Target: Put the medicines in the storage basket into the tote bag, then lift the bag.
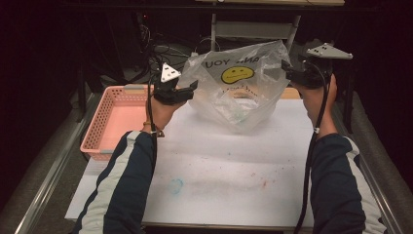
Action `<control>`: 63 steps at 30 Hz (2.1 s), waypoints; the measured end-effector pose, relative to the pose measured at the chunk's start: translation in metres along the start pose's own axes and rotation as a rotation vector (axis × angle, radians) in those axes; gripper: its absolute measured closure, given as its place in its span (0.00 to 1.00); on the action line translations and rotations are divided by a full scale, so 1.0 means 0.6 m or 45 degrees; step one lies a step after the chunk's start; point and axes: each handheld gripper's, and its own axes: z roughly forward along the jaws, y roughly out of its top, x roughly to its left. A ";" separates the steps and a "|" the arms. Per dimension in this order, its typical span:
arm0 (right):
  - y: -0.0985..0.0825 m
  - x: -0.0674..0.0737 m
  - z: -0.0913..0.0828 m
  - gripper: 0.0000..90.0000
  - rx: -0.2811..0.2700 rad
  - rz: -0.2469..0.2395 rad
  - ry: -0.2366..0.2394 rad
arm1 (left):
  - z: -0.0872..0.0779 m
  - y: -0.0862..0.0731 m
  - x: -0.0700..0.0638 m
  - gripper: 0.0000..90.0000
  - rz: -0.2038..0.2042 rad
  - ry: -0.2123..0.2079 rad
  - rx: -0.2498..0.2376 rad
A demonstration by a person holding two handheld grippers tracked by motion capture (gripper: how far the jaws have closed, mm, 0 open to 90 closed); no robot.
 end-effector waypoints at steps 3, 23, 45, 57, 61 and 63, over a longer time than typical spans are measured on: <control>0.008 0.006 -0.013 0.40 -0.052 -0.007 0.016 | -0.017 0.010 -0.002 0.28 0.025 -0.013 -0.019; 0.007 0.038 -0.072 0.30 -0.123 -0.057 0.133 | -0.129 0.030 -0.012 0.24 0.175 -0.105 -0.105; -0.074 0.066 -0.176 0.24 -0.134 -0.080 0.282 | -0.266 -0.114 -0.054 0.24 0.402 -0.133 -0.012; -0.165 0.090 -0.248 0.21 -0.085 -0.073 0.339 | -0.302 -0.212 -0.068 0.22 0.352 -0.162 0.050; -0.201 0.102 -0.265 0.20 -0.061 -0.074 0.361 | -0.310 -0.234 -0.067 0.20 0.361 -0.159 0.097; -0.222 0.106 -0.267 0.19 -0.039 -0.078 0.359 | -0.308 -0.250 -0.065 0.20 0.338 -0.170 0.131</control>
